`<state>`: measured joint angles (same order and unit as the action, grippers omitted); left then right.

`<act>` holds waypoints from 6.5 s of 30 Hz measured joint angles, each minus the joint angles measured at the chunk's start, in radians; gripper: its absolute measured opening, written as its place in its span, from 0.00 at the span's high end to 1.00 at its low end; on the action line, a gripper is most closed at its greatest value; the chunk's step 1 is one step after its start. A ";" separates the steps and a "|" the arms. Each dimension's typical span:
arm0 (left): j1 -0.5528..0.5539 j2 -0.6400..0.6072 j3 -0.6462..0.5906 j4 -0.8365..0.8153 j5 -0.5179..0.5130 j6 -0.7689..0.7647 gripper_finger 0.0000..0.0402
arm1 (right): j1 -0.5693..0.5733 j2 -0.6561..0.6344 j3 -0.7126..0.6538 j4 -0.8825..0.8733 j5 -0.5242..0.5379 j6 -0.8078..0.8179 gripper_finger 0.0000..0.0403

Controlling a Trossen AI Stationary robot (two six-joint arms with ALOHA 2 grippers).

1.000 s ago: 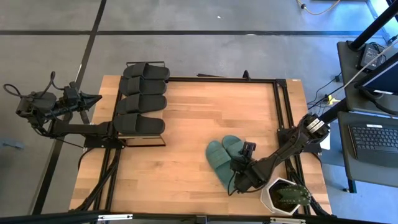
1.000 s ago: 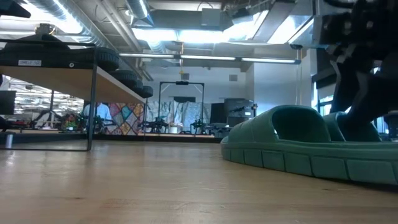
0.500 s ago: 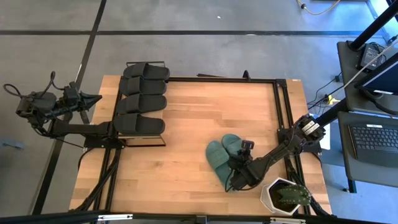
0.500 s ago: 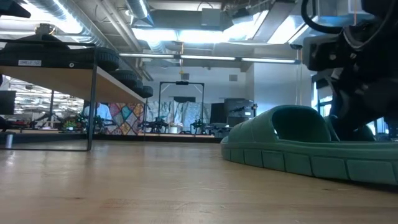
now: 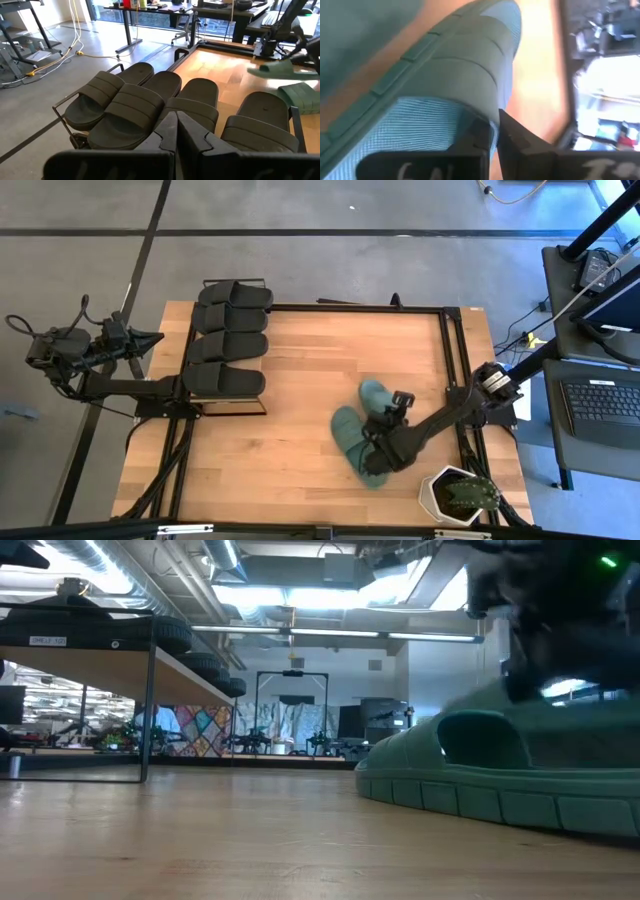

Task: Pick and place slides into the shelf
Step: Put the green slipper under the shelf

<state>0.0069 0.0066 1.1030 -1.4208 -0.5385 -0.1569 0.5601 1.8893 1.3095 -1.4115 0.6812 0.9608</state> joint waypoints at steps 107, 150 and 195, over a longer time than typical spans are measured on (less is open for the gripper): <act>0.000 0.000 0.000 0.000 -0.003 0.006 1.00 | -0.958 0.277 0.185 1.587 -0.636 -2.350 0.58; 0.000 0.000 0.000 0.000 -0.003 0.003 1.00 | -0.893 0.242 0.186 1.345 -0.679 -1.801 0.58; 0.000 0.000 0.000 0.000 -0.003 0.003 1.00 | -0.941 0.222 0.185 0.930 -0.773 -1.230 0.58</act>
<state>0.0071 0.0065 1.1029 -1.4212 -0.5416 -0.1541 -0.3813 2.1109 1.4944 -0.4811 -0.0915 -0.2689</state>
